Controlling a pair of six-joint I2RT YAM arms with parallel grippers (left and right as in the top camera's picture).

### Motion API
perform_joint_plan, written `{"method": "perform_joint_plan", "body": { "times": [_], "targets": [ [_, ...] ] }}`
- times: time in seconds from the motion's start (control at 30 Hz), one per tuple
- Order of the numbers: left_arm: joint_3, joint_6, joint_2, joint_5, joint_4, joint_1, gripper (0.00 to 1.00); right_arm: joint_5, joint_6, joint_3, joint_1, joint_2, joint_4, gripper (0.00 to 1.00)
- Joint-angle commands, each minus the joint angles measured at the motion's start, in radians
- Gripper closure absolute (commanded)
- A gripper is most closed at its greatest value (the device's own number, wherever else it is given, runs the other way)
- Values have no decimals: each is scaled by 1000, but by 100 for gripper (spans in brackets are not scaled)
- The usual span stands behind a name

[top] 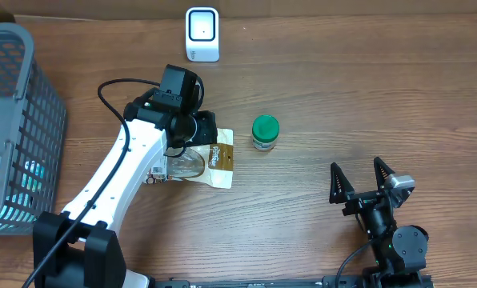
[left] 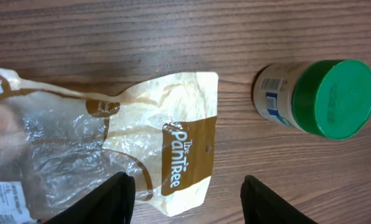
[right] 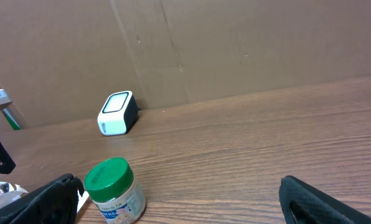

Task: Scan the item barcode
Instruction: 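Carry the bread bag with the left gripper and drop it beside the jar, then reach the left gripper into the basket and grasp a green tissue pack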

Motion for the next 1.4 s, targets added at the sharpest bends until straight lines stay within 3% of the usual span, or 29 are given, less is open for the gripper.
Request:
{"method": "perform_joint_plan", "body": {
  "times": [0.0,0.37,0.57,0.73,1.1,1.37],
  "targets": [
    [60,21,-19,11,-19,-5,43,6,-5,-10,5,-10,3,0],
    [538,156,-45,-30,-283,97,36,6,-5,-10,5,-10,3,0],
    [793,197,-45,-30,-444,290,34,6,-5,-10,5,-10,3,0],
    [946,233,-47,-30,-554,554,34,6,-5,-10,5,-10,3,0],
    [936,229,-46,-26,-570,875,34,6,-5,-10,5,-10,3,0],
    [767,225,-29,-31,-494,1002,34,6,-5,-10,5,-10,3,0]
  ]
}}
